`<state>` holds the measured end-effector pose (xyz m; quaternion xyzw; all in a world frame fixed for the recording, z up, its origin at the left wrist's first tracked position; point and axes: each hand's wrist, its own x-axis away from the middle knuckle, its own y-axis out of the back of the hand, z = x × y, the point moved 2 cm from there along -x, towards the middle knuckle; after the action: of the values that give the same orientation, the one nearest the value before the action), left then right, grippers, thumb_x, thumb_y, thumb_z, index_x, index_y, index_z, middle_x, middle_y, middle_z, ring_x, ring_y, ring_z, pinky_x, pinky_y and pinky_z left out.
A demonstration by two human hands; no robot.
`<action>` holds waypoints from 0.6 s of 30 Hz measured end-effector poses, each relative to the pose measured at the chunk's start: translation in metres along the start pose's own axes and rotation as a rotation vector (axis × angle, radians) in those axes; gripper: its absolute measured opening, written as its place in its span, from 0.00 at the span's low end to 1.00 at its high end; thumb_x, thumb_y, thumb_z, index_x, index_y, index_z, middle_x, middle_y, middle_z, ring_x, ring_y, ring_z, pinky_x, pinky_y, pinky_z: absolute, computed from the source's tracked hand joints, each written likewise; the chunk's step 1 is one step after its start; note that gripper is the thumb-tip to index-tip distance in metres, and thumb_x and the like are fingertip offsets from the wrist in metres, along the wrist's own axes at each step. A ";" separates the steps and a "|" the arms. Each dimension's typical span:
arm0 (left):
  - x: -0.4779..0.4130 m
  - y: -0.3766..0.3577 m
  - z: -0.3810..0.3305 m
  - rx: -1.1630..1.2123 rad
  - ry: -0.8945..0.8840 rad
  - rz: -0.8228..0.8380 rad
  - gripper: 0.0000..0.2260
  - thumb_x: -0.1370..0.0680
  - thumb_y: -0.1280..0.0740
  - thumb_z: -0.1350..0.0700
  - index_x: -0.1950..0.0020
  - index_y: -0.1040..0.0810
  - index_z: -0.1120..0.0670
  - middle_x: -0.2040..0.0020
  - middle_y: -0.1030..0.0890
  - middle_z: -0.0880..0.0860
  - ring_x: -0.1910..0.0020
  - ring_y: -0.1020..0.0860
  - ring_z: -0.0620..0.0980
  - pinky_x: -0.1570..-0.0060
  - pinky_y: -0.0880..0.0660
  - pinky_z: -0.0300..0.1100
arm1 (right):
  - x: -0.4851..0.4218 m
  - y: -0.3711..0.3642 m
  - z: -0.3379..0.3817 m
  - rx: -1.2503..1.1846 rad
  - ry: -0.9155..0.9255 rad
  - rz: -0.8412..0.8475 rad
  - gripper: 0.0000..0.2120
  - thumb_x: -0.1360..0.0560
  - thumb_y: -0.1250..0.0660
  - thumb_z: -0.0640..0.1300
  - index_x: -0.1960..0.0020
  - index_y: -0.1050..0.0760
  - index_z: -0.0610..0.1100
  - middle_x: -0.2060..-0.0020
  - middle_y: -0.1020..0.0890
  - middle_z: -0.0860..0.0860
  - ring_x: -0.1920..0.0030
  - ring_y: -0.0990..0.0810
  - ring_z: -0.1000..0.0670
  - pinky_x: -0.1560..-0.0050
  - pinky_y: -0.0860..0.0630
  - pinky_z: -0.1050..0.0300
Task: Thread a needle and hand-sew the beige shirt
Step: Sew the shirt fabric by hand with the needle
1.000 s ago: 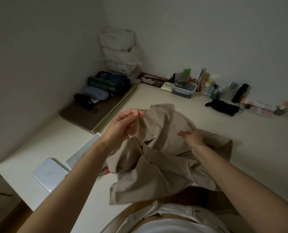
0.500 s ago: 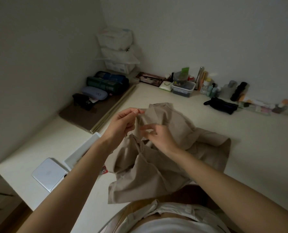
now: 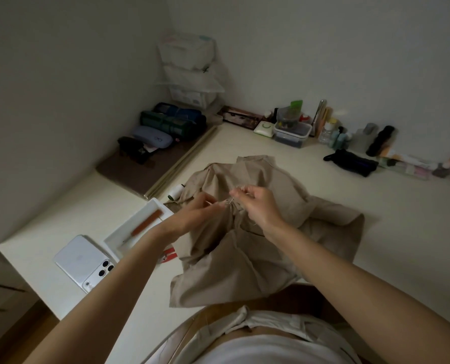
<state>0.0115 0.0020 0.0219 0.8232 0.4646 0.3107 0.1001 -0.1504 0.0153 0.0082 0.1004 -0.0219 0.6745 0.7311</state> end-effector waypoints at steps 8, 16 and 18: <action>-0.001 0.003 -0.001 0.001 -0.206 -0.224 0.08 0.21 0.35 0.56 0.61 0.25 0.52 0.66 0.24 0.45 0.65 0.26 0.38 0.64 0.30 0.27 | -0.008 0.020 -0.004 0.061 -0.032 -0.166 0.12 0.23 0.33 0.44 0.58 0.23 0.34 0.66 0.18 0.42 0.63 0.19 0.50 0.55 0.23 0.53; 0.000 0.005 0.002 0.098 -0.231 -0.286 0.06 0.23 0.32 0.55 0.60 0.20 0.51 0.64 0.20 0.42 0.62 0.23 0.35 0.60 0.29 0.27 | -0.007 0.026 -0.009 0.114 -0.039 -0.172 0.13 0.23 0.34 0.45 0.58 0.22 0.35 0.72 0.26 0.51 0.69 0.28 0.55 0.62 0.30 0.62; 0.000 0.007 0.002 0.126 -0.214 -0.314 0.06 0.22 0.33 0.55 0.58 0.19 0.53 0.62 0.19 0.45 0.60 0.22 0.38 0.59 0.27 0.29 | -0.002 0.027 -0.006 0.115 -0.038 -0.079 0.12 0.21 0.37 0.46 0.55 0.21 0.40 0.75 0.24 0.59 0.70 0.27 0.63 0.63 0.31 0.69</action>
<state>0.0179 -0.0021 0.0231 0.7736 0.5925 0.1721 0.1445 -0.1783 0.0162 0.0048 0.1559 0.0069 0.6434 0.7495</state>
